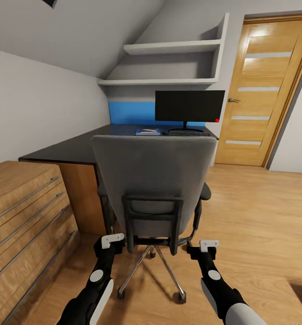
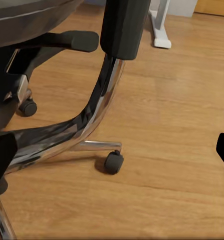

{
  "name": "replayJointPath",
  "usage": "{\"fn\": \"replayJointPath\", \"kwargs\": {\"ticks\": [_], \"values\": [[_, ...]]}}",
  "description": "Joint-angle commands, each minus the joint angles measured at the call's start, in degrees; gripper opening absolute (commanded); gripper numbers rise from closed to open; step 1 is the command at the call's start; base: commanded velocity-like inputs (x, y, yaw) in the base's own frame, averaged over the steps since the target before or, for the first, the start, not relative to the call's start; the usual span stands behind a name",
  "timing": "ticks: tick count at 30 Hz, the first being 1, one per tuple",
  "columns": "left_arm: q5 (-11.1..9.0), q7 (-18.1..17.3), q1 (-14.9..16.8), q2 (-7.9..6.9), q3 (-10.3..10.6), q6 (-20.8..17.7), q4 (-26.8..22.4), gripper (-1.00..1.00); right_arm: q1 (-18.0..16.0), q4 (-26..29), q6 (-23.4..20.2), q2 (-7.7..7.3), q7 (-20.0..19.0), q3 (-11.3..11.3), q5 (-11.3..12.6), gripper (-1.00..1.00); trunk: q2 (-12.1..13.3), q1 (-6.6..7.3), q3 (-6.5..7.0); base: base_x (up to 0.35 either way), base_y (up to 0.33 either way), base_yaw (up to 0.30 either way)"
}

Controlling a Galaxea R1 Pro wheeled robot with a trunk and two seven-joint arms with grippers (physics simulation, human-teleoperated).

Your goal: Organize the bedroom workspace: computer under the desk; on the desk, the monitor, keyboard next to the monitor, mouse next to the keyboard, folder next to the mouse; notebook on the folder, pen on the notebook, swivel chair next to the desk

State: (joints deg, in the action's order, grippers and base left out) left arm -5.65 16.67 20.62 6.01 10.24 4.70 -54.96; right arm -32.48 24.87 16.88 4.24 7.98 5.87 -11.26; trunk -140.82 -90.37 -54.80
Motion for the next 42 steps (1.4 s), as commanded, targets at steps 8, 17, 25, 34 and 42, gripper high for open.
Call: {"fn": "replayJointPath", "kwargs": {"ticks": [8,17,25,34,42], "values": [[-0.59,0.29,0.04,-0.04,0.22,0.25,0.03,1.00,-0.04,-0.08,0.17,0.06,0.10,0.36,-0.60,1.00,-0.02,0.01,-0.05,-0.054,-0.004,0.000],[-0.59,0.29,0.04,-0.04,0.22,0.29,0.03,1.00,-0.04,-0.08,0.17,0.04,0.10,0.37,-0.60,1.00,-0.02,0.01,-0.05,-0.106,-0.101,0.000],[-0.57,0.29,0.04,-0.04,0.22,0.30,0.03,1.00,-0.04,-0.08,0.17,0.01,0.10,0.35,-0.60,1.00,-0.02,0.01,-0.05,-0.008,-0.010,0.000],[-0.59,0.27,0.04,-0.04,0.22,0.30,0.03,1.00,-0.04,-0.07,0.17,0.00,0.10,0.35,-0.60,1.00,-0.02,0.01,-0.05,0.007,-0.101,0.000],[-0.59,0.29,0.04,-0.04,0.22,0.31,0.03,1.00,-0.04,-0.08,0.17,-0.02,0.10,0.35,-0.60,1.00,-0.02,0.01,-0.05,0.003,-0.045,0.000]]}}
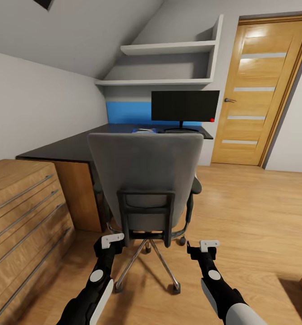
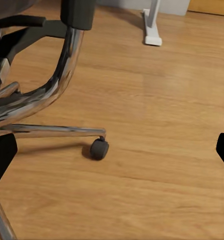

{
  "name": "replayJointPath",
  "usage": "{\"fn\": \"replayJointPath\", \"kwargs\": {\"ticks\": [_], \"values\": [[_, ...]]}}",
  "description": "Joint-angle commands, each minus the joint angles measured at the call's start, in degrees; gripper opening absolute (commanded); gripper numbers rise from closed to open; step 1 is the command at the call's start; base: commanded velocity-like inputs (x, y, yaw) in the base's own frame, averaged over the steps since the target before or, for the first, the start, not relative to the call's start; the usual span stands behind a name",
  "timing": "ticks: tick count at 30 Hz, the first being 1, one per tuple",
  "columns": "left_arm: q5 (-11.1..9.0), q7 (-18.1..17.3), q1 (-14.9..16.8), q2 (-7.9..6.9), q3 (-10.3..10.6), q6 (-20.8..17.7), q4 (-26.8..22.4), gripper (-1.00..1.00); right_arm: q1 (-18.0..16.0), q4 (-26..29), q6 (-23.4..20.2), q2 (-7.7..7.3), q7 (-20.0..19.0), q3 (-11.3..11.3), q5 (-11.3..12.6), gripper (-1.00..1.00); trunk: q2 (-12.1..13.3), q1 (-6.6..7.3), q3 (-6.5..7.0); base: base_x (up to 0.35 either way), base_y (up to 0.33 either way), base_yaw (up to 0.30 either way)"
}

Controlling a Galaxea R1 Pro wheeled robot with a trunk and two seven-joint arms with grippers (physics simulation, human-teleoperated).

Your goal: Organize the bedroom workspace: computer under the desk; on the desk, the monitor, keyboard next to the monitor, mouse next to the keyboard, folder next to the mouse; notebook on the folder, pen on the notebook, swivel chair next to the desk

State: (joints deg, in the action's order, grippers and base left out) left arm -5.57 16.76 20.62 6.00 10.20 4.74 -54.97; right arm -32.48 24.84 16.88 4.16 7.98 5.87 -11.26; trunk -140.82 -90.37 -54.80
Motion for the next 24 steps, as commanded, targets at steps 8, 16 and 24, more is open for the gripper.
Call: {"fn": "replayJointPath", "kwargs": {"ticks": [8,16,24], "values": [[-0.65,0.18,0.03,-0.03,0.26,0.27,-0.03,1.00,-0.04,-0.06,0.17,0.06,0.10,0.37,-0.60,1.00,-0.02,0.01,-0.05,0.039,-0.106,0.000],[-0.66,0.17,0.03,-0.03,0.26,0.27,-0.06,1.00,-0.04,-0.06,0.17,0.06,0.10,0.34,-0.60,1.00,-0.02,0.01,-0.05,0.160,0.097,0.000],[-0.66,0.20,0.03,-0.03,0.26,0.27,-0.05,1.00,-0.04,-0.06,0.17,0.06,0.10,0.36,-0.60,1.00,-0.02,0.01,-0.05,0.193,0.180,0.000]]}}
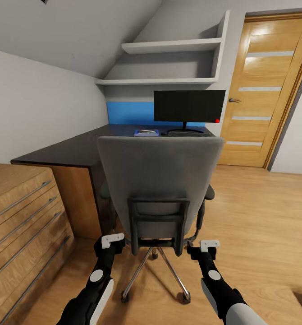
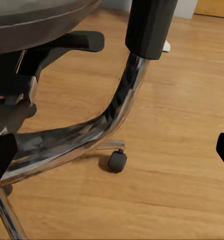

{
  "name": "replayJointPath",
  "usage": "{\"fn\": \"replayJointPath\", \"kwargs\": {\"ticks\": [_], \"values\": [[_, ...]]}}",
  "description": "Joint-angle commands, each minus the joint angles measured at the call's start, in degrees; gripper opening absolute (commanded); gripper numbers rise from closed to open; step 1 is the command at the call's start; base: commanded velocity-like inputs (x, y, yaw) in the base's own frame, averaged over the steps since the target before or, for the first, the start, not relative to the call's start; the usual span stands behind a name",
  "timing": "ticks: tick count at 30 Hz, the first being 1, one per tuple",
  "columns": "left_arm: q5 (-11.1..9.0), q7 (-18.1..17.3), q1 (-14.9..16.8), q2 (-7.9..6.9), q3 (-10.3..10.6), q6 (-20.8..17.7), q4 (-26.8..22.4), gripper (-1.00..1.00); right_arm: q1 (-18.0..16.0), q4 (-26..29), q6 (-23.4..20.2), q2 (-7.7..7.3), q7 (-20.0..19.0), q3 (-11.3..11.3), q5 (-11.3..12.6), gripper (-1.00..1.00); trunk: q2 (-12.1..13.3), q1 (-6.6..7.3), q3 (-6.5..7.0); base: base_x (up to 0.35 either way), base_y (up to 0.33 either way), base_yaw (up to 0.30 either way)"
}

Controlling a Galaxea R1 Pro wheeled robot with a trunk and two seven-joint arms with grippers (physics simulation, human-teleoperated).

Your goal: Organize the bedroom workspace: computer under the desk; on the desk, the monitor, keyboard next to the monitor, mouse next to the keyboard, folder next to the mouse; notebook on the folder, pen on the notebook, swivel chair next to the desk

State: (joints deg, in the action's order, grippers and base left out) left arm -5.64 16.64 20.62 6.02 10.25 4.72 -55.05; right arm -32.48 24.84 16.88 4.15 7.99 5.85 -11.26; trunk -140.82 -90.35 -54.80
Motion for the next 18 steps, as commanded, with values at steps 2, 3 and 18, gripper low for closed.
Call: {"fn": "replayJointPath", "kwargs": {"ticks": [2,3,18], "values": [[-0.58,0.32,0.04,-0.04,0.21,0.29,0.03,1.00,-0.04,-0.05,0.17,0.06,0.10,0.36,-0.60,1.00,-0.02,-0.01,-0.05,0.205,-0.003,0.000],[-0.57,0.32,0.04,-0.04,0.21,0.29,0.03,1.00,-0.04,-0.03,0.17,0.06,0.10,0.37,-0.62,1.00,-0.02,-0.01,-0.05,0.220,-0.079,0.000],[-0.59,0.32,0.04,-0.02,1.10,0.29,0.03,1.00,-0.04,-0.01,0.17,0.05,0.10,0.37,-0.62,1.00,-0.02,-0.01,-0.05,0.165,-0.200,0.000]]}}
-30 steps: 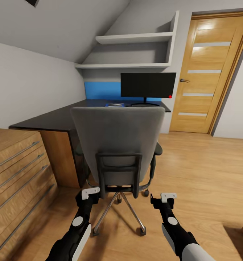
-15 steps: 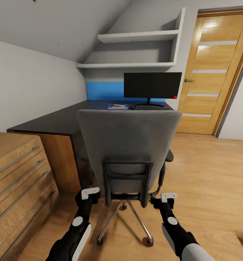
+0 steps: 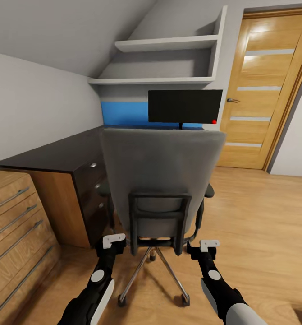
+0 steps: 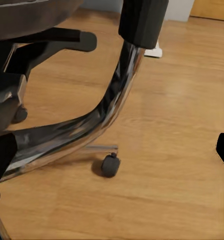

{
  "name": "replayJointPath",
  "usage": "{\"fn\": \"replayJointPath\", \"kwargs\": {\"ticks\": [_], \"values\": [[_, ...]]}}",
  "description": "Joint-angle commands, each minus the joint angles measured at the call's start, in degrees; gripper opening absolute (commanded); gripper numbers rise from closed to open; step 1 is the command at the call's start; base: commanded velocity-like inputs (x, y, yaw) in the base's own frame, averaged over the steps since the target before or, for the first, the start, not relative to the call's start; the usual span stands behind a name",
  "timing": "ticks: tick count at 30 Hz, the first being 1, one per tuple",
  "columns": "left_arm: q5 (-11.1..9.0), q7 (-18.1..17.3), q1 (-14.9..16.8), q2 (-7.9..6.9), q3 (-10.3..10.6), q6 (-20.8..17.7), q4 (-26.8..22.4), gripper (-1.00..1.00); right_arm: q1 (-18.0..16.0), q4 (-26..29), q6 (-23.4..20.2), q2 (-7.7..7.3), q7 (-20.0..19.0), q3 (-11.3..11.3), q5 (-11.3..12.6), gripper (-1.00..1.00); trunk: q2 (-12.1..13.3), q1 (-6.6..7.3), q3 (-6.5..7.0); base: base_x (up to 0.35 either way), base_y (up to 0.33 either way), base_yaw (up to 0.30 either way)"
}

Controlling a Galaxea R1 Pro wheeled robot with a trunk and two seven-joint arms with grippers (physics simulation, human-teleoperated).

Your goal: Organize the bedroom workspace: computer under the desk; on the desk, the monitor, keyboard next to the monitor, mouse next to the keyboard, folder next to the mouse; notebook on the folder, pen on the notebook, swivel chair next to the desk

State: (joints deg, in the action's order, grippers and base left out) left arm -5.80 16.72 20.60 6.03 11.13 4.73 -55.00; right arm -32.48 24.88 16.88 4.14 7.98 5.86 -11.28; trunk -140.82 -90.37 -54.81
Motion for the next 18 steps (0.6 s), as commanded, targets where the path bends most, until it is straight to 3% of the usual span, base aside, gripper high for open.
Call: {"fn": "replayJointPath", "kwargs": {"ticks": [1,10,18], "values": [[-0.40,0.24,0.05,-0.04,0.31,0.28,-0.02,1.00,-0.04,-0.05,0.17,0.07,0.10,0.36,-0.59,1.00,-0.02,0.01,-0.05,0.027,-0.083,0.000],[-0.42,0.24,0.05,-0.05,0.47,0.28,-0.02,1.00,-0.04,-0.07,0.17,0.03,0.10,0.36,-0.58,1.00,-0.02,0.01,-0.05,0.034,-0.014,0.000],[-0.42,0.24,0.05,-0.05,0.47,0.28,-0.02,1.00,-0.04,-0.07,0.17,-0.01,0.10,0.36,-0.61,1.00,-0.02,0.01,-0.05,0.287,0.000,0.000]]}}
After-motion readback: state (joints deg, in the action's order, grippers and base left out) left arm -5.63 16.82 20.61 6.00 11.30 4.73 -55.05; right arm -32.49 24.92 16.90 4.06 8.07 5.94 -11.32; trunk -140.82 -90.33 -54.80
